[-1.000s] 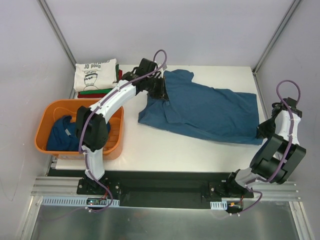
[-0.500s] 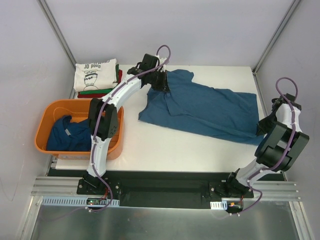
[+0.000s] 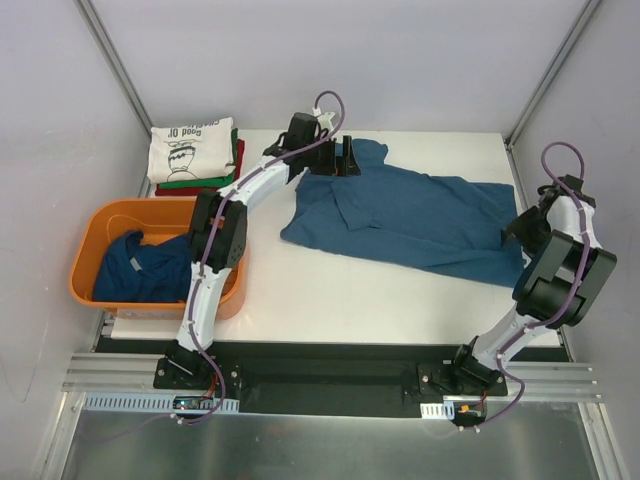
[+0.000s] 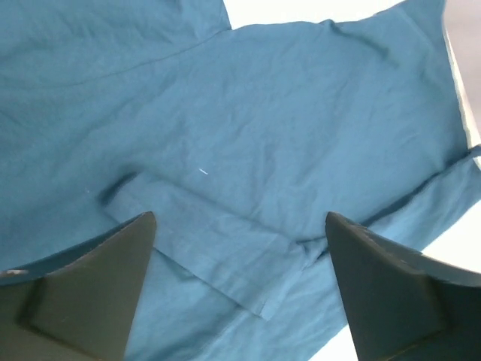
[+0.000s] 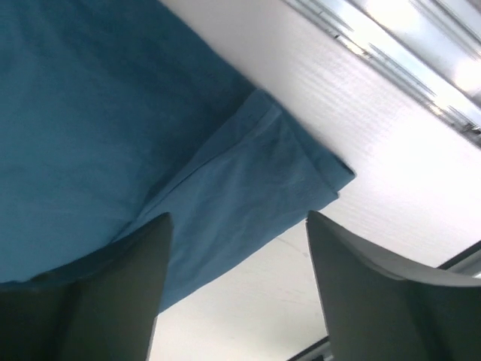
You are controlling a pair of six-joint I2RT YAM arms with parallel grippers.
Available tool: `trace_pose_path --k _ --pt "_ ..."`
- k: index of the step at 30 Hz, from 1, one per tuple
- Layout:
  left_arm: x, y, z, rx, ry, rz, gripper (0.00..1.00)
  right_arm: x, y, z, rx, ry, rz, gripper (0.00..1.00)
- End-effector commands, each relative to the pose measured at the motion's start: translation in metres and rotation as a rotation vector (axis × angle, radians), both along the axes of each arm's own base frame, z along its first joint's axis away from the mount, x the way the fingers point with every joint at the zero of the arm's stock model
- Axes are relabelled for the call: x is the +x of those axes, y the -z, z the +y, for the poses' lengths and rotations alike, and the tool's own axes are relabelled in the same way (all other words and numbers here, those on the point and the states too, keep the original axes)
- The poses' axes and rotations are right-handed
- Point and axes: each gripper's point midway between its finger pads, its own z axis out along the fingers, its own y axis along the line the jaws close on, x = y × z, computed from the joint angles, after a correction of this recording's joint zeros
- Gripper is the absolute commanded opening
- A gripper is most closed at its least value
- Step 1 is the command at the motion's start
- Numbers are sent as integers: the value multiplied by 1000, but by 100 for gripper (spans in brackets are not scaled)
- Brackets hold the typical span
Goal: Fold and stack the t-shirts
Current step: Fold the tshirt
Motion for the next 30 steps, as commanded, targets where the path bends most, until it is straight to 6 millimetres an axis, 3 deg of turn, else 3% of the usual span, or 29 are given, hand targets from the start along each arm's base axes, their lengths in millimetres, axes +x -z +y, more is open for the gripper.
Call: trace_pose_path --k 1,3,5,9,11,15,19,23,26,30 --pt "-19 -75 4 -72 24 -91 99 4 -44 19 -84 -114 -77 88" --pt "-45 -75 14 -68 26 -43 99 -9 -39 34 -81 -137 -63 97" --pt "-65 -71 20 -67 8 6 99 -14 -42 54 -74 -175 -91 99" --pt "-112 -31 31 -36 -18 159 99 -16 -20 91 32 -269 -127 97" --pt "-123 -15 29 -24 -7 204 99 -10 -13 103 95 -302 -139 97" --pt "-121 29 30 19 -35 295 99 12 5 104 136 -330 -122 97" --pt "-112 60 38 50 -73 365 99 28 15 99 149 -325 -104 97" --pt "-115 91 64 147 -159 426 99 16 37 101 187 -313 -35 97" --pt "-141 104 84 197 -189 488 99 -3 49 101 208 -290 17 97" --pt "-191 101 108 213 -218 542 99 -28 51 101 215 -272 46 97"
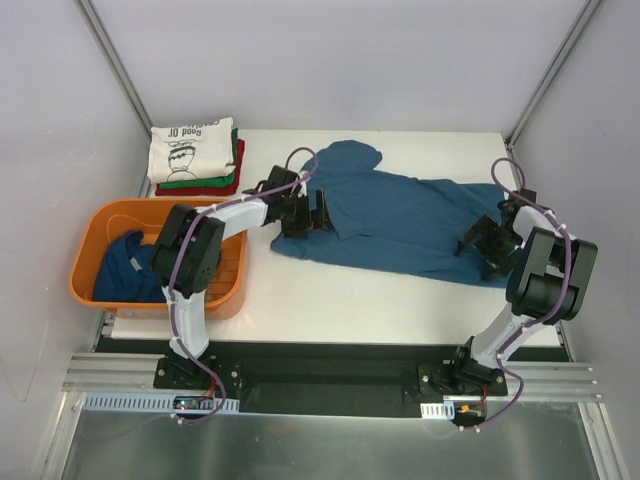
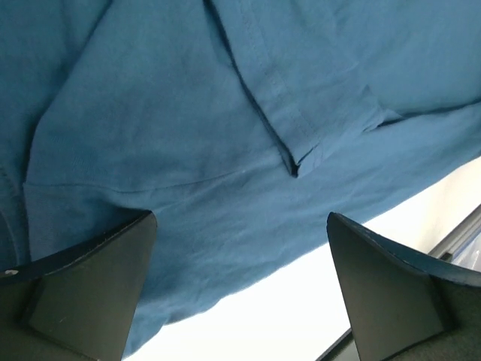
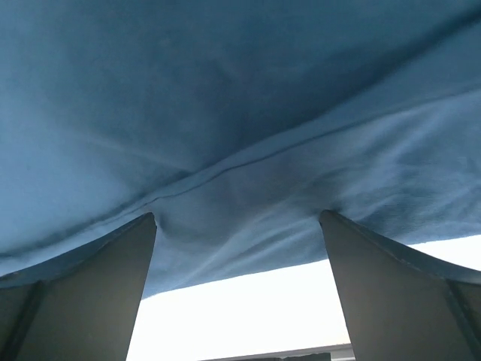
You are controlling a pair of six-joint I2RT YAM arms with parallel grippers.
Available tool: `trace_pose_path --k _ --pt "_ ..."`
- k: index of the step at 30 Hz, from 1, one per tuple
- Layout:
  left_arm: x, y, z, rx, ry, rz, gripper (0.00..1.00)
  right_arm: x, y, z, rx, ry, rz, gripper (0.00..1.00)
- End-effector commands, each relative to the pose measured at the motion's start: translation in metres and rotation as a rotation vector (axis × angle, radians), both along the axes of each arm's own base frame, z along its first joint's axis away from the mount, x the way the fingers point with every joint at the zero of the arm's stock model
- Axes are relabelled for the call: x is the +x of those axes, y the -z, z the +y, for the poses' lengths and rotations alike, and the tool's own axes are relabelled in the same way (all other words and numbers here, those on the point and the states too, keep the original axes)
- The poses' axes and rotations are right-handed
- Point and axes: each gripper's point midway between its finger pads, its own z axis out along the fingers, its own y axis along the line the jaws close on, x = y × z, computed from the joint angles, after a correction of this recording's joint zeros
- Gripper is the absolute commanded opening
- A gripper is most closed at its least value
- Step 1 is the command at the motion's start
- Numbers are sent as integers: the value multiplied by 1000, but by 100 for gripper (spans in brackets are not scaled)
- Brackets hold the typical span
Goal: Fold and stack the t-shirts
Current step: Fold the tshirt
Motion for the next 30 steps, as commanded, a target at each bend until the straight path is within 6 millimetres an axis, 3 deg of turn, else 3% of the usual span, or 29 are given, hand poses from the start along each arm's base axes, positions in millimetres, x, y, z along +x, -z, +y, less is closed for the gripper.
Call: trace_pose_path --k 1,5,7,10,14,17,25,30 --pt "-66 14 41 105 -60 144 99 -35 4 0 8 11 56 97" --pt "-112 2 46 85 -57 168 99 -60 1 1 -13 17 93 97" --pt "-126 -5 39 78 -40 160 100 -68 -3 5 -13 20 78 97" --pt "-132 -26 29 56 -20 123 99 -61 -20 10 -20 -10 11 97" --pt "-116 -62 19 35 -25 20 99 -47 -52 17 -59 -73 -91 97" --pt "-109 -70 9 45 -13 -20 99 -43 -65 19 -76 -85 -126 97" --pt "-122 -42 -32 67 106 57 69 -48 -67 16 -103 -44 -132 97" --pt "-127 -20 -39 101 99 113 64 -47 -72 15 -113 -35 -156 97"
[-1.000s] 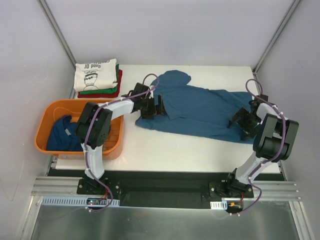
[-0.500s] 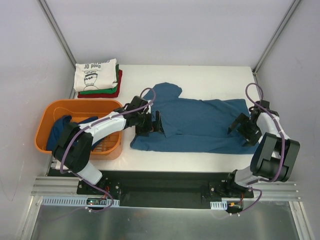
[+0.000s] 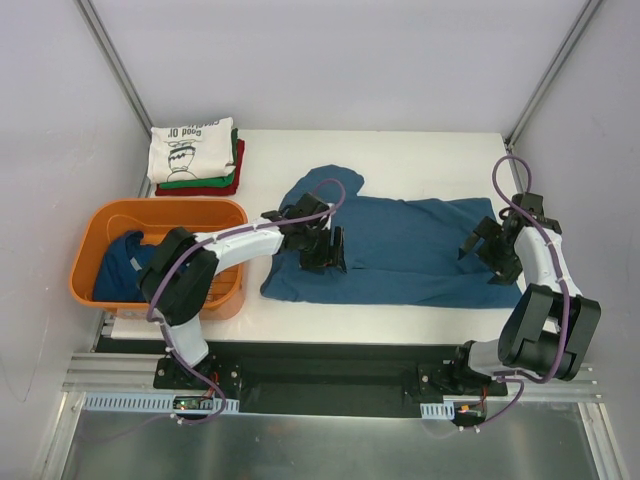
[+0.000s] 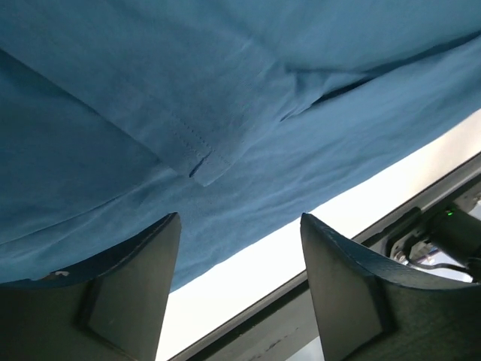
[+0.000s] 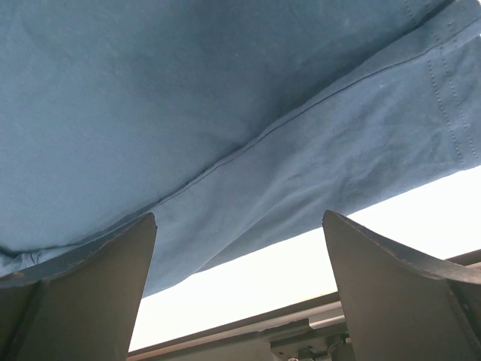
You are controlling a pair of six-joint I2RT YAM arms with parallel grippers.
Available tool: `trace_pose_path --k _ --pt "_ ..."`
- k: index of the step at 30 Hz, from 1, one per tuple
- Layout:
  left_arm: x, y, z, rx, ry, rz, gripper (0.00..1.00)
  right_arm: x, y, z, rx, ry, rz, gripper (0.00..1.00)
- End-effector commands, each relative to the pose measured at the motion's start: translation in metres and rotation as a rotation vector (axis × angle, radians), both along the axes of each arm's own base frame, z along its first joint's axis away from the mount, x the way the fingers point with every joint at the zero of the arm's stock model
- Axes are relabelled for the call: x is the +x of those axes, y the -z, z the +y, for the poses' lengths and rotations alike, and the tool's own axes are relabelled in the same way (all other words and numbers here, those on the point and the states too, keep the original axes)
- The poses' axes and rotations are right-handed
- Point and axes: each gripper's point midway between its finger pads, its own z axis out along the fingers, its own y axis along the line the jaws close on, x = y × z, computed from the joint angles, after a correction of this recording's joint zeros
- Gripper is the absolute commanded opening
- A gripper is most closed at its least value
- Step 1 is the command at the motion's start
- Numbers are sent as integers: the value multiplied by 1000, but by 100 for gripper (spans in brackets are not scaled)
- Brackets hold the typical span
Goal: Fold and stack the t-shirts
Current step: Fold the tshirt
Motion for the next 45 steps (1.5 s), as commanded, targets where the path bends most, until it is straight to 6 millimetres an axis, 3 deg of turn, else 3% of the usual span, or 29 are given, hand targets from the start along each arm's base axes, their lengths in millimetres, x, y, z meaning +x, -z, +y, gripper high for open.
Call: trace_pose_path --k 1,8,14,15,16,19,27,33,35,38,41,44,45 --pt "0 7 -7 23 -12 27 63 -2 -13 -2 -26 21 -39 97" --pt "18 19 -16 49 -48 28 48 -1 -17 -3 -36 22 -58 97" --pt "25 14 -23 34 -46 17 38 -1 -17 -4 -45 22 -59 97" --pt "26 15 -23 38 -49 13 34 -1 -17 -5 -46 24 -60 97" --pt "26 14 -24 36 -44 10 21 -1 -17 -5 -48 26 -58 97" --pt "32 9 -28 25 -37 -4 0 -1 -17 -5 -49 26 -60 97" --pt "65 5 -44 27 16 -102 0 0 -22 -6 -56 26 -75 97" --pt "101 -5 -72 -13 110 -204 0 0 -24 -6 -59 24 -81 97" --pt "105 -6 -80 -40 175 -218 4 1 -24 -6 -59 25 -82 97" --pt "111 -5 -89 -75 215 -213 24 0 -24 -6 -59 22 -78 97" --pt "118 -16 -93 -90 227 -244 35 0 -26 -6 -61 21 -85 97" --pt "122 -43 -95 -114 234 -300 60 2 -29 -7 -69 11 -100 97" --pt "124 -58 -91 -115 221 -334 87 3 -30 -7 -69 9 -108 97"
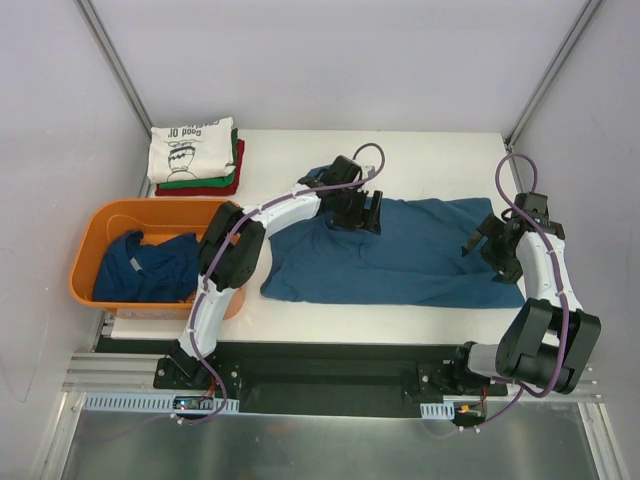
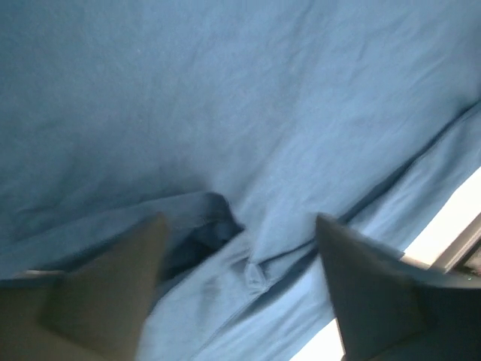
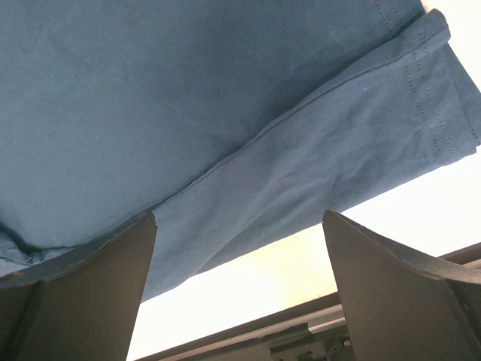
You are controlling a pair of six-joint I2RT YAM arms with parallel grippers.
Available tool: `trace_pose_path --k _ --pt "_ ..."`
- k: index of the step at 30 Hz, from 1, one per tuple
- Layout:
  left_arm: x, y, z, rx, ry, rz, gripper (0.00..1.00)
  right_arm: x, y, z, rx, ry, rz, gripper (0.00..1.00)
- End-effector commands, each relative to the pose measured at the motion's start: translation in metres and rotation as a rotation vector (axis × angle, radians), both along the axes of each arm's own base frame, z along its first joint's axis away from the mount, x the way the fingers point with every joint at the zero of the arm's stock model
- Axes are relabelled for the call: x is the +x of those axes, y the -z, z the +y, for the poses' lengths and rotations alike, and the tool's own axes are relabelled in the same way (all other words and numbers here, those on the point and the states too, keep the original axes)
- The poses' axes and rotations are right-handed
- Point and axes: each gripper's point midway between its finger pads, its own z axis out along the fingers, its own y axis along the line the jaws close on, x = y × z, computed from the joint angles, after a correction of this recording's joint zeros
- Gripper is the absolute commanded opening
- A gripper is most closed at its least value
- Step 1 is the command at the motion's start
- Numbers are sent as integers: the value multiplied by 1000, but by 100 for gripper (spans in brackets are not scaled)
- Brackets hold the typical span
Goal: Fold and stack the t-shirts
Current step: Fold the tshirt
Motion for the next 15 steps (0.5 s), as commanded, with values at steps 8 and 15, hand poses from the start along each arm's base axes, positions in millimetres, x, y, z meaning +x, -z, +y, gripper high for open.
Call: trace_pose_path --k 8,15 --pt "0 -117 40 -80 -73 -207 99 9 -22 24 -10 -147 -92 97" --pt "-51 -81 111 -15 -238 -64 99 33 -35 164 288 -627 -206 97"
